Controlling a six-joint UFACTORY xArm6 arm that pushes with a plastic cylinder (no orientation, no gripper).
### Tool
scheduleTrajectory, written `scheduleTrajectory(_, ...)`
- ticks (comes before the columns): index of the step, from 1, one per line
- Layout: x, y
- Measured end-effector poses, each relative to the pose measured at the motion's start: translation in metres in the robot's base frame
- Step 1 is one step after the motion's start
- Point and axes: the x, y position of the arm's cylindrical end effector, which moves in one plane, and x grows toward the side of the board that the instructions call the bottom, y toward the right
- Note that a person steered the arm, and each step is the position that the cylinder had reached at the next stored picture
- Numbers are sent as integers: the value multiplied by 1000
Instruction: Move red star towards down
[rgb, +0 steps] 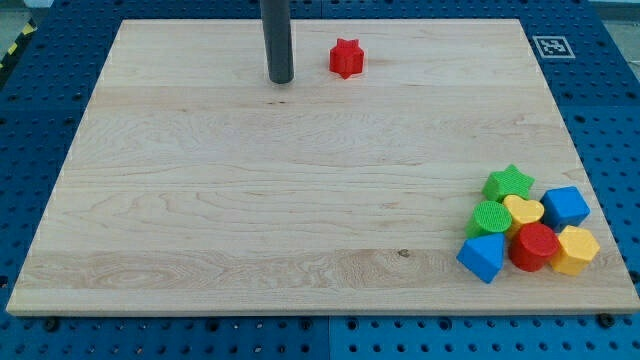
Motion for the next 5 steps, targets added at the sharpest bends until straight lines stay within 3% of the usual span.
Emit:
scheduleTrajectory(2, -69, 28)
scheduleTrajectory(3, -68, 31)
scheduleTrajectory(5, -24, 75)
